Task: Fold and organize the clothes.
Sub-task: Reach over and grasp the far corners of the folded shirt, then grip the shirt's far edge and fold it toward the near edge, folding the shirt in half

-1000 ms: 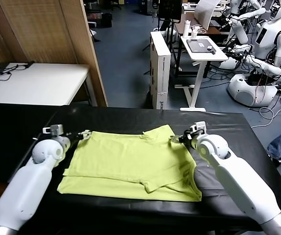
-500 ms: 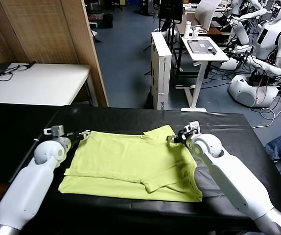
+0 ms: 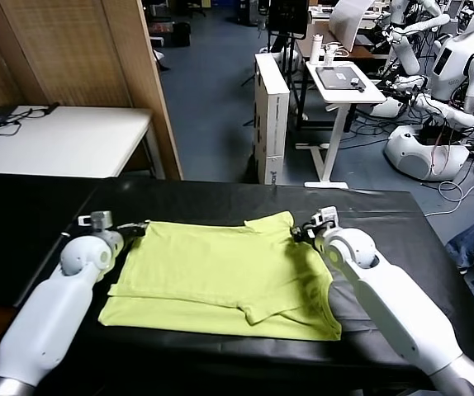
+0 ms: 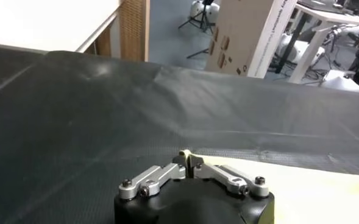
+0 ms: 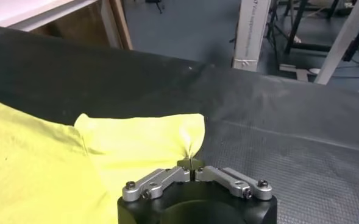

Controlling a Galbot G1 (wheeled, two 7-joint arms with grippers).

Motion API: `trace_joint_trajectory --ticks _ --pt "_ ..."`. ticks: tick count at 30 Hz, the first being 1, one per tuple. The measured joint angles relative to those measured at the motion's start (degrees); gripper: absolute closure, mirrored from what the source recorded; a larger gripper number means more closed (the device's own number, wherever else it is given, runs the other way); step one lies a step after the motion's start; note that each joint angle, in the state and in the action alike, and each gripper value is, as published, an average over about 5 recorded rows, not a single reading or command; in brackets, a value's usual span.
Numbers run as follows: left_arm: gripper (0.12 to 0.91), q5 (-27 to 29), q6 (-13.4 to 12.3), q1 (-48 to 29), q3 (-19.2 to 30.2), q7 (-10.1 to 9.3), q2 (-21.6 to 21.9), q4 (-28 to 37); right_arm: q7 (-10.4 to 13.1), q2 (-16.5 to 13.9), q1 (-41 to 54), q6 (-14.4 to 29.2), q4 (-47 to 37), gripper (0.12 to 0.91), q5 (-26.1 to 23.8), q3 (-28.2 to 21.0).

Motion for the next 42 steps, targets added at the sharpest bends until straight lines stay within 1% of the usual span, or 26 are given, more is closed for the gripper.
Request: trace_joint_trajectory --ticks 6,11,14,19,23,29,35,42 --pt "0.878 -2.13 0.11 5.23 -2.95 -0.39 2.74 -7.37 -0.34 -3.02 -3.75 -0.25 5.76 0.885 0.36 3.59" --pt "0.878 -4.76 0.54 10.60 -6.33 -1.39 5.15 -13.87 -0.12 -6.02 -7.48 -1.65 11.22 0.885 0.86 6.62" --pt "0.878 -5.70 0.66 13.61 -8.46 -1.56 6.42 -17.32 0.07 -7.81 -9.70 -3.07 14.38 0.885 1.73 8.36" --pt "0.878 -5.14 0.88 18.82 -11.65 -1.41 8.20 -22.48 1.17 -11.74 -14.72 -6.06 20.39 0.885 4.41 11.59" --pt "0.878 -3.65 0.84 23.46 -13.68 -0.84 8.48 -25.83 2.26 -14.92 -19.63 -6.30 24.86 0.885 5.00 13.53" --pt "0.878 -1.50 0.68 30.86 -17.01 0.44 7.65 -29.39 3.66 -17.72 -25.73 -6.30 29.65 0.885 6.46 14.44" --pt "0.878 -0.51 0.31 36.43 -19.92 0.94 6.86 -30.73 3.37 -19.68 -29.02 -6.29 32.37 0.885 6.74 13.36" --pt "0.878 0.42 -0.01 39.92 -21.82 1.24 5.64 -30.84 3.25 -20.81 -31.27 -6.26 33.65 0.885 6.67 12.52"
